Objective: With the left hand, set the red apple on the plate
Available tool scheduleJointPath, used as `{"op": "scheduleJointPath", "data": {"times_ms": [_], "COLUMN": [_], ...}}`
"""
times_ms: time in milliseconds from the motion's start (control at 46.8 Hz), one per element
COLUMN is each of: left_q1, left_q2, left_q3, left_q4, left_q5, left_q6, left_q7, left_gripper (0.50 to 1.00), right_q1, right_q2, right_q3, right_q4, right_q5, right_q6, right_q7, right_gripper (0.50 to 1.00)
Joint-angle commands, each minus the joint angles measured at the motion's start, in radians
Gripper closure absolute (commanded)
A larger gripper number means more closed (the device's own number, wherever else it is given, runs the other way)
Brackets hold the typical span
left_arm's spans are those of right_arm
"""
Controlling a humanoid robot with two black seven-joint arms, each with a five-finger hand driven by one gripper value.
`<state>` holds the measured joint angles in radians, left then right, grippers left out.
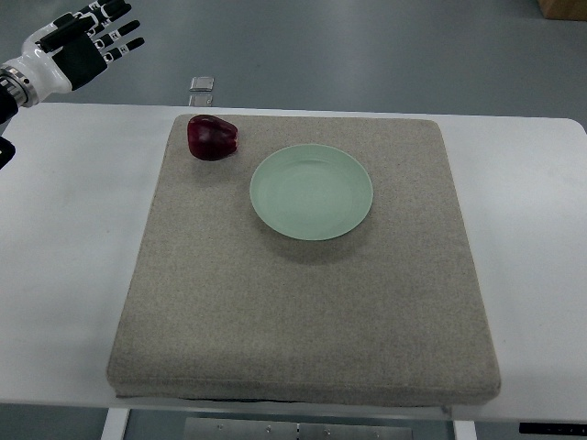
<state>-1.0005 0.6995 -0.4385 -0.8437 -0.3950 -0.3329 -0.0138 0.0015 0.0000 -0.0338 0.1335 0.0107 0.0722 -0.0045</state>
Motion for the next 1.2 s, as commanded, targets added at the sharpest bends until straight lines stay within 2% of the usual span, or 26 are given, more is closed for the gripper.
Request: {"op": "scheduleJointPath", "data": {"times_ms": [0,556,1176], "left_q1": [0.002,-0.006,-0.099], "left_q2": [-0.002,0.009,0.049], "left_q3": [0.001,0.017,0.004], "left_q4": [0.000,0.002,-0.012], "left_q5": [0.001,0.022,1.068], "left_q6": [0.000,-0.012,-0.017], "left_q7": [0.000,-0.002,-0.029], "left_gripper": [0.501,0.504,0.504], "right_q1": [0.000,0.000,0.000], "right_q2": [0.000,0.000,0.000], "right_q3": [0.000,0.000,0.000], "right_q4": [0.000,0.000,0.000], "right_q5": [0.000,0.000,0.000], "right_q6": [0.000,0.000,0.001], "right_q7": [0.000,0.000,0.000], "right_gripper": [0.568,0.568,0.568]}}
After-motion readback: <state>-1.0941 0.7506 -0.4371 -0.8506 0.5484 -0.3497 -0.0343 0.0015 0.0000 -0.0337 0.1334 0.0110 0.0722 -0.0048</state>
